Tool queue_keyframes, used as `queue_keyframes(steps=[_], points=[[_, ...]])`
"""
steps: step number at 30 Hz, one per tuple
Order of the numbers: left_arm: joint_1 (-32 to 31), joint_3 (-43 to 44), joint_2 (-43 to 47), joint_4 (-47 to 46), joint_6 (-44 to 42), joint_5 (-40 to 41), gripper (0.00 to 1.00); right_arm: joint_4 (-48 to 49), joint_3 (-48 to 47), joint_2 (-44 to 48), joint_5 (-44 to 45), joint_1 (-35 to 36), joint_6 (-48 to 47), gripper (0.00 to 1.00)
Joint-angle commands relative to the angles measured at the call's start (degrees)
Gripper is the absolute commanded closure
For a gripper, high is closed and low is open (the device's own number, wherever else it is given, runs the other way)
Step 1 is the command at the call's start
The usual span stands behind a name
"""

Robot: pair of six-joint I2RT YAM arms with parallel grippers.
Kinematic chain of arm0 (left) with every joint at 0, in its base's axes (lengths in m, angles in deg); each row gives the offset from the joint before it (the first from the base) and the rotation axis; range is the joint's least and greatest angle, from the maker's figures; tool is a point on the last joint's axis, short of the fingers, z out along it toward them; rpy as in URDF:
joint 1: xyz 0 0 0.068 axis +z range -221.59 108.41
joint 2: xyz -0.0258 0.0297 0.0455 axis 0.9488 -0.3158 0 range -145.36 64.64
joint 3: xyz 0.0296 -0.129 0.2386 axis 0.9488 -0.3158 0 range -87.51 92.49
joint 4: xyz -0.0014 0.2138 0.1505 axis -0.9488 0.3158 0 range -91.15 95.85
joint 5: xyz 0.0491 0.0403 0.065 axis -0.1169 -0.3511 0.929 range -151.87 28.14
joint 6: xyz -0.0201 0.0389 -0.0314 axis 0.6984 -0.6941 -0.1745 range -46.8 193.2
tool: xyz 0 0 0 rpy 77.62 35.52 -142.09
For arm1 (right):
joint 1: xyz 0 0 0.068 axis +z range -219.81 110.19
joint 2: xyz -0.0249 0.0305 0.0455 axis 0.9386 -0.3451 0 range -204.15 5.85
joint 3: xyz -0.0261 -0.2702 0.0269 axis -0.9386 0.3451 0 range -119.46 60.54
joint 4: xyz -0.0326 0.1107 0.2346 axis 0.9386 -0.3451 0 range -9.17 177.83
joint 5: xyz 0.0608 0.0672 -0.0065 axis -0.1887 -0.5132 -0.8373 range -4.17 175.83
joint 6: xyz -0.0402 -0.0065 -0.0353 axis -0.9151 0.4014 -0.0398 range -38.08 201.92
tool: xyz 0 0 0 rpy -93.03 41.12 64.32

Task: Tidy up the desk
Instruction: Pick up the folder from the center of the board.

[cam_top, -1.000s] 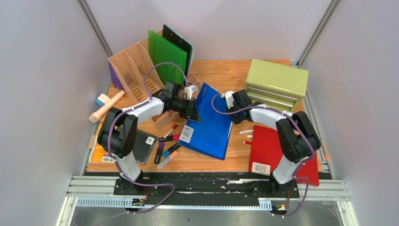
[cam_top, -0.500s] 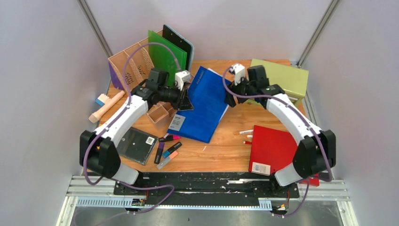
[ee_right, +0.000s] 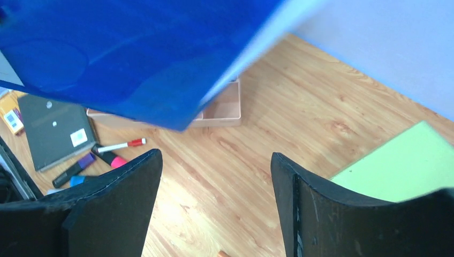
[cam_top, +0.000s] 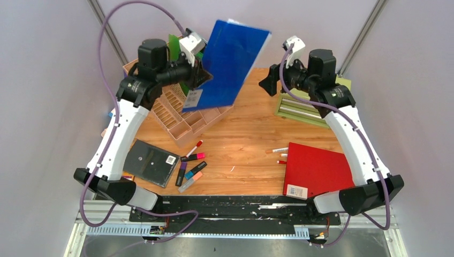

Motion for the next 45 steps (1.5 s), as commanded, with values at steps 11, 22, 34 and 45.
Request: queue_keyframes(steps=[11,22,34,45], points=[[-11.55,38.22,-13.77,-1.12,-25.48,41.16,1.00,-1.35,-18.44,-2.42,-2.92,-2.21,14.78,0.21],[-21.16,19.14,-12.83,-26.92,-50.64,68.28,1.00,-1.27,-26.07,-6.24,-13.71,-4.60,28.16,0.21],[-23.22,1.37,-9.94,-35.54,-51.52,74.20,1.00,5.61,-18.88,-6.25,-24.25,-13.35,42.18,0.22],[-27.20,-9.76,-8.70,-48.10,-57.20,78.97,1.00,17.78,-8.50,-8.39,-31.36,-14.27,53.45,0.24]])
